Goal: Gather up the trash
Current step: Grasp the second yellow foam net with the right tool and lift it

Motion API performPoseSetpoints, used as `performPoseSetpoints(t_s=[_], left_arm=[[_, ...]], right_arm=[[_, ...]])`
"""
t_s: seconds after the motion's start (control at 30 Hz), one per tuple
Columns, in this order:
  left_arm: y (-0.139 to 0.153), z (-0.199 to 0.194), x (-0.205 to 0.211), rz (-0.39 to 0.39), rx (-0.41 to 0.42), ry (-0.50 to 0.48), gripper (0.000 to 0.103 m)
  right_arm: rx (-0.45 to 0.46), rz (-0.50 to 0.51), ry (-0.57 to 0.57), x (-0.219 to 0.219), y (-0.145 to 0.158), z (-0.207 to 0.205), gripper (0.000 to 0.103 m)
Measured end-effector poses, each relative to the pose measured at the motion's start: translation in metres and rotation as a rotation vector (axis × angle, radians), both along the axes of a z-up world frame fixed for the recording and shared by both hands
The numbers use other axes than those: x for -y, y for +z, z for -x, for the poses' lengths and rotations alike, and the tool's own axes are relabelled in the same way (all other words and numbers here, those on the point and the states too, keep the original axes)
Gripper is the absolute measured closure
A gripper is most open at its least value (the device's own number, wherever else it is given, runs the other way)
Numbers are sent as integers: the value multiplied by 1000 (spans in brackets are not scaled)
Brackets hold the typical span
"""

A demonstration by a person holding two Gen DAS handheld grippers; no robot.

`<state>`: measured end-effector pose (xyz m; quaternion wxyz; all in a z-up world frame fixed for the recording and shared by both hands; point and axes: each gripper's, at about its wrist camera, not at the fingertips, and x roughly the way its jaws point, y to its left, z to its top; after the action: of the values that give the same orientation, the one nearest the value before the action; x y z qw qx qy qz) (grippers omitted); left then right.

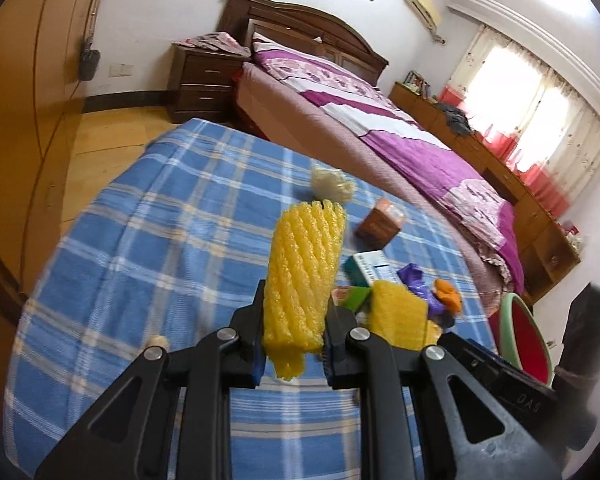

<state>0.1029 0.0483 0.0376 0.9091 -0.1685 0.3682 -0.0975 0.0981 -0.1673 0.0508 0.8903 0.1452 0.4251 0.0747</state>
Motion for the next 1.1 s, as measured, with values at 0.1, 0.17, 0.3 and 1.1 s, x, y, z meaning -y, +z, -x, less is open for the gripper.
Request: performPoseSetpoints(t_s=[0.1,0.17,0.3,1.1], left_arm=[[-6,-1,-6,10,-11,8,82],[-9,-1,-11,11,-15,14,82],[-10,2,-12,4,-7,14,82],[-16,0,-12,18,-23,6,82]], right_arm=[[-1,19,22,-15,-2,-8,18],[-7,39,33,-23,-5,-17,16],[-29,74,39,-36,-14,-31,15],[-44,43,26,-27,-33,-32,76]])
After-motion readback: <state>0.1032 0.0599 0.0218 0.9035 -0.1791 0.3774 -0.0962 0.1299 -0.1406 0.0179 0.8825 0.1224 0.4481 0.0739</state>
